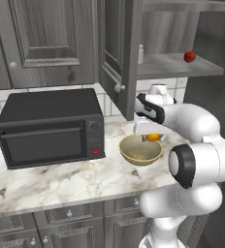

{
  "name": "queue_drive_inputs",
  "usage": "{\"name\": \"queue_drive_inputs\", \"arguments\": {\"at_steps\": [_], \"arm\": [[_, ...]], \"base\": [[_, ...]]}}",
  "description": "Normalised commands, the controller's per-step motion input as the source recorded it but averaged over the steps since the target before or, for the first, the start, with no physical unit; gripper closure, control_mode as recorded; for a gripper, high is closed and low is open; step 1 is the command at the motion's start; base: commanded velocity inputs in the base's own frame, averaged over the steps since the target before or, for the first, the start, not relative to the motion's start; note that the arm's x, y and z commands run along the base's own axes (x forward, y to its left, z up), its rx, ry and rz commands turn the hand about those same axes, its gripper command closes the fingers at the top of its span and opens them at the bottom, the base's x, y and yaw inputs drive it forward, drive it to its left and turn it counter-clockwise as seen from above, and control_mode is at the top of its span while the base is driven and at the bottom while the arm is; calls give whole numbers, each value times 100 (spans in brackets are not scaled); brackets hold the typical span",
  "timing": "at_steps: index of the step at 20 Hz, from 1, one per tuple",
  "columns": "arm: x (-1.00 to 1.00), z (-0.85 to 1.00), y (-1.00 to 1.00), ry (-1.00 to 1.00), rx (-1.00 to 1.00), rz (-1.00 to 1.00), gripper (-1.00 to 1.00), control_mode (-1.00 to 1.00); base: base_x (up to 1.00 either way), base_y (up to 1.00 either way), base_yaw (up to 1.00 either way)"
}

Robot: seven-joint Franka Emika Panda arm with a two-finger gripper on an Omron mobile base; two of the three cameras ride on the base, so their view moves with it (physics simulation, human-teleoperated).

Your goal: Open the cabinet. Pick the orange and apple from the cabinet and place them into the bowl. Then close the cabinet.

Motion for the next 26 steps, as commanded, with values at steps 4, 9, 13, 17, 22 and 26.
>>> {"name": "queue_drive_inputs", "arguments": {"at_steps": [4, 9, 13, 17, 22, 26], "arm": [[4, -25, 0, -16, 0, 1, 100, -100], [16, -27, 0, -22, 0, 0, 100, -100], [29, -26, 0, -20, 0, 0, 100, -100], [41, -21, 1, -9, 0, 0, 100, -100], [42, -16, 8, -3, 0, 0, 100, -100], [40, -19, 4, -2, 0, 0, 100, -100]], "base": [[0, 0, 0], [0, 0, 0], [0, 0, 0], [0, 0, 0], [0, 0, 0], [0, 0, 0]]}}
